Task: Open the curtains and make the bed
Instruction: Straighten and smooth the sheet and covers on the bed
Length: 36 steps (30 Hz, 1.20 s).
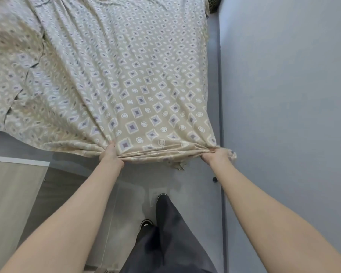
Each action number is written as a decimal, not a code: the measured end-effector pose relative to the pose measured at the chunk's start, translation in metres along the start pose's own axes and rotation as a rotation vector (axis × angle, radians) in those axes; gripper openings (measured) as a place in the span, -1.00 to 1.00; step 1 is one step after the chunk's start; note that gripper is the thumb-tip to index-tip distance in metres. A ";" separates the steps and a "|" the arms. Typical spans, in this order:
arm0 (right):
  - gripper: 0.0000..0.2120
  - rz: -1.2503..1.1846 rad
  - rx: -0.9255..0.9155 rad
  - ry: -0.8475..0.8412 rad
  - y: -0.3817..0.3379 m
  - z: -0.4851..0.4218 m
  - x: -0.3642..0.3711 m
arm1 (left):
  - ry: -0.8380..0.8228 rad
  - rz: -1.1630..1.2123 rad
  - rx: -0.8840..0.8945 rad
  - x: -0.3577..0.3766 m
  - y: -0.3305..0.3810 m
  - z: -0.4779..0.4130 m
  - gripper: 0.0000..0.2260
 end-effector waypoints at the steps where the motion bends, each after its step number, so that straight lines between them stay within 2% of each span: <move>1: -0.52 0.211 -0.031 -0.063 -0.016 -0.018 0.009 | -0.013 -0.023 -0.015 0.003 0.005 0.014 -0.46; 2: -0.37 0.387 -0.028 -0.076 -0.023 -0.029 0.009 | -0.017 -0.032 -0.018 0.010 0.018 0.047 -0.42; 3: -0.15 0.585 -0.111 -0.047 -0.033 -0.040 0.016 | -0.035 -0.048 -0.011 0.016 0.027 0.072 -0.40; 4: -0.06 0.469 0.089 -0.087 -0.032 -0.046 0.025 | -0.047 -0.059 0.010 0.022 0.034 0.093 -0.44; 5: -0.19 0.453 0.160 -0.112 -0.020 -0.032 0.035 | -0.063 -0.069 0.036 0.028 0.042 0.113 -0.51; 6: -0.44 0.548 0.089 -0.174 -0.003 -0.005 0.043 | -0.072 -0.074 0.044 0.034 0.046 0.121 -0.58; 7: -0.62 0.640 0.065 -0.150 0.008 0.011 0.048 | -0.079 -0.065 0.041 0.038 0.049 0.122 -0.63; 8: -0.64 0.625 0.003 -0.134 0.010 0.019 0.054 | -0.105 -0.030 0.037 0.042 0.051 0.120 -0.66; 9: -0.61 0.681 -0.051 -0.170 0.010 0.021 0.056 | -0.117 0.011 0.018 0.045 0.051 0.108 -0.66; 12: -0.67 0.496 -0.016 -0.191 0.004 0.015 0.039 | -0.089 -0.035 0.035 0.040 0.036 0.095 -0.57; 15: -0.52 0.519 0.044 -0.069 -0.001 0.005 0.019 | -0.086 -0.145 0.102 0.024 0.025 0.128 -0.58; 17: -0.47 0.547 0.016 0.015 -0.001 0.001 0.012 | -0.061 -0.146 0.098 0.013 0.013 0.120 -0.57; 19: -0.51 0.524 -0.041 0.092 -0.002 -0.002 0.009 | 0.052 -0.123 0.107 0.004 0.006 0.099 -0.50; 21: -0.56 0.470 -0.119 0.168 -0.003 -0.006 0.007 | 0.097 -0.150 0.109 0.000 -0.003 0.083 -0.42; 25: -0.58 0.434 -0.189 0.269 -0.012 -0.030 0.002 | 0.177 -0.176 0.090 0.000 -0.021 0.085 -0.47; 29: -0.54 0.504 -0.226 0.466 -0.044 -0.079 -0.019 | 0.260 -0.240 0.071 0.002 -0.053 0.065 -0.44; 31: -0.54 0.539 -0.283 0.522 -0.064 -0.097 -0.041 | 0.272 -0.294 0.059 0.002 -0.063 0.058 -0.41; 33: -0.56 0.444 -0.274 0.552 -0.081 -0.117 -0.060 | 0.242 -0.327 0.028 -0.002 -0.076 0.046 -0.37; 36: -0.58 0.403 -0.245 0.577 -0.089 -0.124 -0.072 | 0.244 -0.362 -0.114 -0.024 -0.109 0.001 -0.49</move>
Point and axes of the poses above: each hand's wrist, its own z-axis away from the middle knuckle, its own x-axis out of the palm, y = z × x, the point moved 2 cm from there along -z, towards the middle knuckle, and after that the axes turned 13 degrees about x, right-handed, at the moved point
